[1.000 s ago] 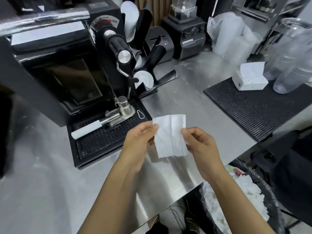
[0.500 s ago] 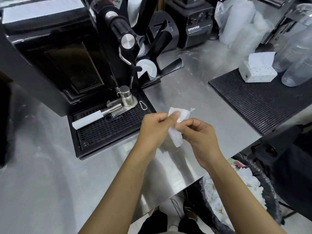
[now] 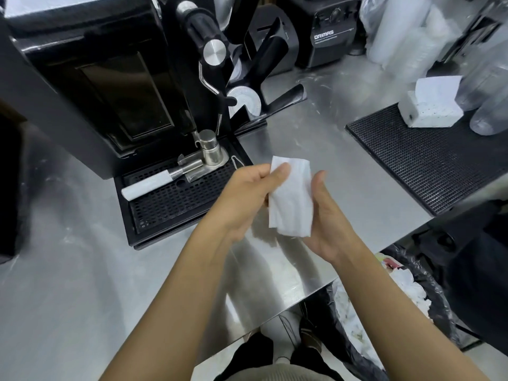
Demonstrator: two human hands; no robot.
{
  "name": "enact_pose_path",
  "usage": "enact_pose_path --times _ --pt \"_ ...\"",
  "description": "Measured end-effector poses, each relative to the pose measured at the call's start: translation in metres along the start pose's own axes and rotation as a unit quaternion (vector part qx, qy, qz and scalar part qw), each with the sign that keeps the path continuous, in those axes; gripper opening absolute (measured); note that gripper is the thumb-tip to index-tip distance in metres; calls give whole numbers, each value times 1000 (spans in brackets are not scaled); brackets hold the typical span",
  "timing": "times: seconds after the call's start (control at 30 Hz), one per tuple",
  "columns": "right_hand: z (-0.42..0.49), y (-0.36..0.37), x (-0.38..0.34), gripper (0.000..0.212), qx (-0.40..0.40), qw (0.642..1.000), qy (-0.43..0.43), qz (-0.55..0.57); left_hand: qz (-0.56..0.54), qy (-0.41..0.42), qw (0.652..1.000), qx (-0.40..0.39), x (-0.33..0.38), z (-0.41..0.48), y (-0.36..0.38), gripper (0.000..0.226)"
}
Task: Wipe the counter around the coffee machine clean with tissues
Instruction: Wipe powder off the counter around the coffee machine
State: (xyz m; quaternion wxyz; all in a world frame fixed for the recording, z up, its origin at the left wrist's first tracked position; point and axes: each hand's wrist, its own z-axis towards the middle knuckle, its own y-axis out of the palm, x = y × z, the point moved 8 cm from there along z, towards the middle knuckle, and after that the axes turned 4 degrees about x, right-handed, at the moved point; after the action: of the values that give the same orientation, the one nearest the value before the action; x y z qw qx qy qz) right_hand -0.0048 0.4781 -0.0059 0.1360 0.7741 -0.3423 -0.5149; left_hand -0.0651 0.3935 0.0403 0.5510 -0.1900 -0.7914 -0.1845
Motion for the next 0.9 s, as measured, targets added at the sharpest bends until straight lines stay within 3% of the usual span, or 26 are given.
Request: enact_pose_path --times 0.1,0.23,0.33,0.4,0.5,0.6,0.77,0.9 --pt "-1 5 7 65 -30 997 40 51 -3 4 999 43 -1 0 -12 26" --pt "0 -11 7 88 -34 998 40 27 33 27 988 146 1 0 -46 33" --pt "-3 -23 7 84 -18 999 40 -11 43 30 982 180 1 -4 -61 30" --pt "-5 -25 5 72 -7 999 35 -17 54 35 981 184 1 -6 -66 26" --pt "-5 -26 3 36 6 1000 25 -9 59 45 982 176 -1 -8 -70 24" --pt "-6 -29 2 36 24 998 10 -52 97 71 971 204 0 -9 -82 19" --pt "-7 -35 -4 31 111 983 -42 -142 319 141 896 273 5 -10 -91 22" --pt "-8 -26 0 30 127 983 -56 -120 369 243 857 267 16 -31 -44 14"
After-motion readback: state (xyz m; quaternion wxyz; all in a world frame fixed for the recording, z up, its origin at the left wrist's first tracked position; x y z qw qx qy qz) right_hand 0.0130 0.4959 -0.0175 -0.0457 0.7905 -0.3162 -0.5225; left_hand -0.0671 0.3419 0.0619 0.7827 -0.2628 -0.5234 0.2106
